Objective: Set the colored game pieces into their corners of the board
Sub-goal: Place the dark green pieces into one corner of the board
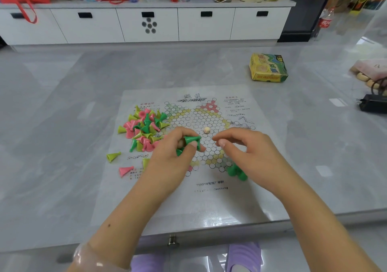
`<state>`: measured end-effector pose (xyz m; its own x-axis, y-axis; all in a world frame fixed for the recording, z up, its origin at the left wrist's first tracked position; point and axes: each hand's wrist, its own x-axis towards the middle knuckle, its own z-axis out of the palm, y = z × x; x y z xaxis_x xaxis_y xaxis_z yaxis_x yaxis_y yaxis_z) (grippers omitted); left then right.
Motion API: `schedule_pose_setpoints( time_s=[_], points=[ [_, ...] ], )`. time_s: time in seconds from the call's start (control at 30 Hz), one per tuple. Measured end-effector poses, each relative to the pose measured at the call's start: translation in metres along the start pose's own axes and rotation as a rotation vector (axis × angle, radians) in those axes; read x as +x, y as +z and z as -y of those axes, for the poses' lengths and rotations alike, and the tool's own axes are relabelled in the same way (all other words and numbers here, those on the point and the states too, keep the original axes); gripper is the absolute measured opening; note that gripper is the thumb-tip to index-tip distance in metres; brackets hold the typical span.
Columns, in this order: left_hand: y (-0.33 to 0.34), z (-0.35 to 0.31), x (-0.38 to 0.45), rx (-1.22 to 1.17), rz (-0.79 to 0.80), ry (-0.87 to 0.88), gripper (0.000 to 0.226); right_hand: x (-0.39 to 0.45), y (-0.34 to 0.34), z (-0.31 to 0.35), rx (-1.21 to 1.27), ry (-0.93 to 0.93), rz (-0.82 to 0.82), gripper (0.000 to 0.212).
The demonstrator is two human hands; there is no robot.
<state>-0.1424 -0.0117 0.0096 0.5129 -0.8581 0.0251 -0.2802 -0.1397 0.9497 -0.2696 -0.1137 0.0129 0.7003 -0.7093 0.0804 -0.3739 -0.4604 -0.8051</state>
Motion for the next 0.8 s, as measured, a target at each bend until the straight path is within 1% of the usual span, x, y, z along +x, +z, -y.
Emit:
schedule_pose_setpoints(
  time_s=[0.1,0.17,0.3,0.4,0.5,0.63,0.8],
  points=[
    [0.0035,-0.0005,-0.0002,-0.137,0.029,-0.064,0.019,0.0022,0.0070,0.0038,0.050,0.004,0.000,0.017],
    [0.0038,-0.0013,-0.0006,-0.177,0.044,-0.077,0.017,0.0022,0.0087,0.0055,0.120,0.030,0.007,0.021],
    [0.0057,-0.0050,-0.0022,-0.195,0.100,-0.051,0.017,0.0015,0.0076,0.0101,0.262,0.094,0.028,0.027],
    [0.0077,-0.0079,-0.0032,-0.213,0.147,-0.050,0.019,0.0024,0.0095,0.0096,0.323,0.091,0.041,0.026],
    [0.0073,-0.0077,-0.0037,-0.212,0.140,-0.034,0.017,0.0028,0.0098,0.0080,0.349,0.098,0.025,0.024],
    [0.0067,-0.0070,-0.0025,-0.197,0.134,-0.015,0.016,0.0011,0.0078,0.0075,0.353,0.130,0.025,0.028],
    [0.0075,-0.0033,-0.0019,-0.186,0.130,-0.027,0.014,0.0009,0.0057,0.0076,0.412,0.134,0.013,0.020]
  ],
)
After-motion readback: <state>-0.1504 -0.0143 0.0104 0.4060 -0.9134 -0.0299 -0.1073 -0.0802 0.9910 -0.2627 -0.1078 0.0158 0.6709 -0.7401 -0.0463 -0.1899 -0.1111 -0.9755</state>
